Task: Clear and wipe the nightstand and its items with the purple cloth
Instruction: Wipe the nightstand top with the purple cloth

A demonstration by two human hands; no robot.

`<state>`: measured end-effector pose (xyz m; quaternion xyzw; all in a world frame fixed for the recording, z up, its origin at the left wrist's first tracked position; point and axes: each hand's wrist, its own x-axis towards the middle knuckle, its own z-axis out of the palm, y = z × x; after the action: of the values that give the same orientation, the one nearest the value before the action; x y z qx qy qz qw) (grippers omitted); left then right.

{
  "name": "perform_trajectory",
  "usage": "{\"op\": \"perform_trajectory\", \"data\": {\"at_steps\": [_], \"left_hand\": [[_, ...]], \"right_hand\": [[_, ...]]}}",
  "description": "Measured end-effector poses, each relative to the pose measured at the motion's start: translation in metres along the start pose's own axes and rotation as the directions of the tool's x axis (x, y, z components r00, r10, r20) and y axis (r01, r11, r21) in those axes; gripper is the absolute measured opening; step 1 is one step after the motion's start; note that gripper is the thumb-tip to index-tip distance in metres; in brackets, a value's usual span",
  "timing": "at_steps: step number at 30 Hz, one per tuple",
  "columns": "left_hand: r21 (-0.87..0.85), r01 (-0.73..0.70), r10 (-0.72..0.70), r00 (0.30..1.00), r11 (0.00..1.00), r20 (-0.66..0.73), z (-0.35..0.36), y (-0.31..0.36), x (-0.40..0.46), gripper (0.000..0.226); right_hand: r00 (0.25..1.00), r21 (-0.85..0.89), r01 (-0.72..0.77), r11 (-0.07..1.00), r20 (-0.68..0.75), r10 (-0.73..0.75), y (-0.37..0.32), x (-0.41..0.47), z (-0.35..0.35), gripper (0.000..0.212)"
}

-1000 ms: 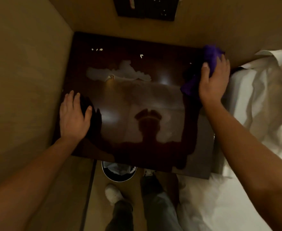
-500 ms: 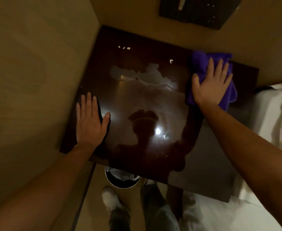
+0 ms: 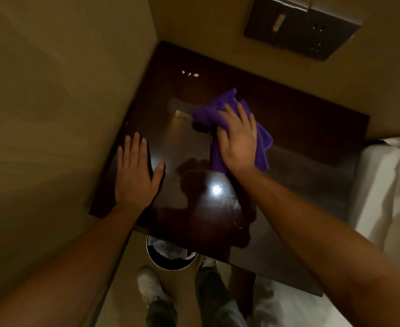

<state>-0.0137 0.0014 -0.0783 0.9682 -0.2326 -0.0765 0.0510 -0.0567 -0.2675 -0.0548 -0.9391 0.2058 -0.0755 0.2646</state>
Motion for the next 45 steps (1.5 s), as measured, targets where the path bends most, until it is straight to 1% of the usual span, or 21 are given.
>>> {"op": "perform_trajectory", "data": {"at_steps": [3, 4, 6, 9, 12, 15, 19, 22, 25, 27, 32, 33, 34, 35, 36, 37, 38, 39, 41, 43, 45], "left_hand": [[-0.056, -0.018, 0.018, 1.0, 0.998, -0.004, -0.001, -0.001, -0.002, 0.079], [-0.065, -0.012, 0.012, 1.0, 0.998, -0.002, -0.001, -0.005, -0.003, 0.079], [-0.062, -0.016, 0.017, 1.0, 0.998, 0.006, -0.001, -0.002, -0.002, 0.079], [-0.054, -0.017, 0.018, 1.0, 0.998, 0.007, -0.001, -0.003, -0.002, 0.079], [-0.074, -0.028, 0.027, 0.999, 0.997, -0.018, 0.001, -0.004, -0.001, 0.079], [-0.125, -0.055, 0.047, 0.997, 0.991, -0.062, 0.003, -0.004, -0.001, 0.078], [-0.136, -0.056, 0.047, 0.997, 0.989, -0.066, 0.002, -0.005, -0.001, 0.078], [-0.127, -0.057, 0.05, 0.997, 0.99, -0.06, 0.0, -0.007, 0.0, 0.078], [-0.138, -0.056, 0.049, 0.997, 0.989, -0.056, -0.002, -0.006, -0.001, 0.077], [-0.177, -0.054, 0.042, 0.997, 0.983, -0.068, -0.004, -0.007, -0.001, 0.073], [-0.312, -0.076, 0.044, 0.993, 0.947, -0.107, -0.005, -0.005, -0.003, 0.066], [-0.331, -0.063, 0.031, 0.994, 0.942, -0.102, -0.005, -0.009, -0.004, 0.066], [-0.347, -0.068, 0.034, 0.994, 0.935, -0.102, -0.007, -0.007, -0.004, 0.066], [-0.36, -0.069, 0.036, 0.995, 0.93, -0.096, -0.008, -0.006, -0.004, 0.067], [-0.373, -0.051, 0.022, 0.996, 0.926, -0.082, -0.007, -0.008, -0.004, 0.068], [-0.373, -0.052, 0.027, 0.997, 0.926, -0.072, -0.008, -0.008, -0.004, 0.068], [-0.368, -0.054, 0.033, 0.998, 0.928, -0.062, -0.008, -0.009, -0.005, 0.067], [-0.366, -0.045, 0.027, 0.998, 0.93, -0.054, -0.008, -0.01, -0.004, 0.067], [-0.351, -0.062, 0.049, 0.998, 0.934, -0.047, -0.008, -0.01, -0.005, 0.066], [-0.335, -0.05, 0.037, 0.998, 0.941, -0.043, -0.008, -0.012, -0.006, 0.065], [-0.329, -0.046, 0.037, 0.999, 0.943, -0.036, -0.009, -0.011, -0.006, 0.065]], "right_hand": [[0.964, 0.311, -0.209, 0.927, -0.096, 0.249, 0.003, 0.02, -0.024, 0.05], [0.945, 0.38, -0.234, 0.895, -0.129, 0.301, 0.002, 0.029, -0.03, 0.05], [0.91, 0.438, -0.26, 0.86, -0.186, 0.37, 0.007, 0.047, -0.044, 0.047], [0.914, 0.441, -0.241, 0.864, -0.198, 0.355, -0.005, 0.072, -0.035, 0.045], [0.943, 0.374, -0.171, 0.912, -0.207, 0.262, -0.026, 0.097, -0.01, 0.044], [0.98, 0.211, -0.062, 0.975, -0.171, 0.1, -0.043, 0.118, 0.015, 0.046], [0.991, -0.025, 0.131, 0.991, 0.027, -0.13, -0.053, 0.136, 0.038, 0.051], [0.947, -0.082, 0.288, 0.954, 0.175, -0.271, -0.055, 0.136, 0.037, 0.051], [0.85, -0.064, 0.465, 0.883, 0.31, -0.425, -0.053, 0.104, 0.033, 0.05], [0.813, -0.043, 0.513, 0.857, 0.346, -0.469, -0.048, 0.07, 0.032, 0.05], [0.771, -0.094, 0.58, 0.809, 0.384, -0.508, -0.032, -0.016, 0.014, 0.053], [0.766, -0.071, 0.576, 0.814, 0.396, -0.507, -0.035, -0.026, 0.015, 0.052], [0.793, -0.045, 0.532, 0.845, 0.375, -0.48, -0.036, -0.036, 0.011, 0.05], [0.85, 0.013, 0.436, 0.9, 0.324, -0.416, -0.04, -0.044, 0.006, 0.048], [0.919, 0.13, 0.277, 0.952, 0.253, -0.302, -0.044, -0.045, 0.003, 0.046], [0.979, 0.275, 0.072, 0.959, 0.164, -0.12, -0.046, -0.048, -0.005, 0.044], [0.993, 0.431, -0.105, 0.896, 0.094, 0.071, -0.047, -0.049, -0.017, 0.042], [0.976, 0.554, -0.204, 0.807, 0.05, 0.212, -0.047, -0.044, -0.03, 0.039], [0.923, 0.678, -0.265, 0.685, -0.028, 0.384, -0.037, -0.042, -0.063, 0.025], [0.878, 0.715, -0.263, 0.647, -0.101, 0.469, -0.024, -0.035, -0.09, 0.016], [0.851, 0.705, -0.226, 0.672, -0.193, 0.488, -0.01, -0.026, -0.111, 0.019]]}}
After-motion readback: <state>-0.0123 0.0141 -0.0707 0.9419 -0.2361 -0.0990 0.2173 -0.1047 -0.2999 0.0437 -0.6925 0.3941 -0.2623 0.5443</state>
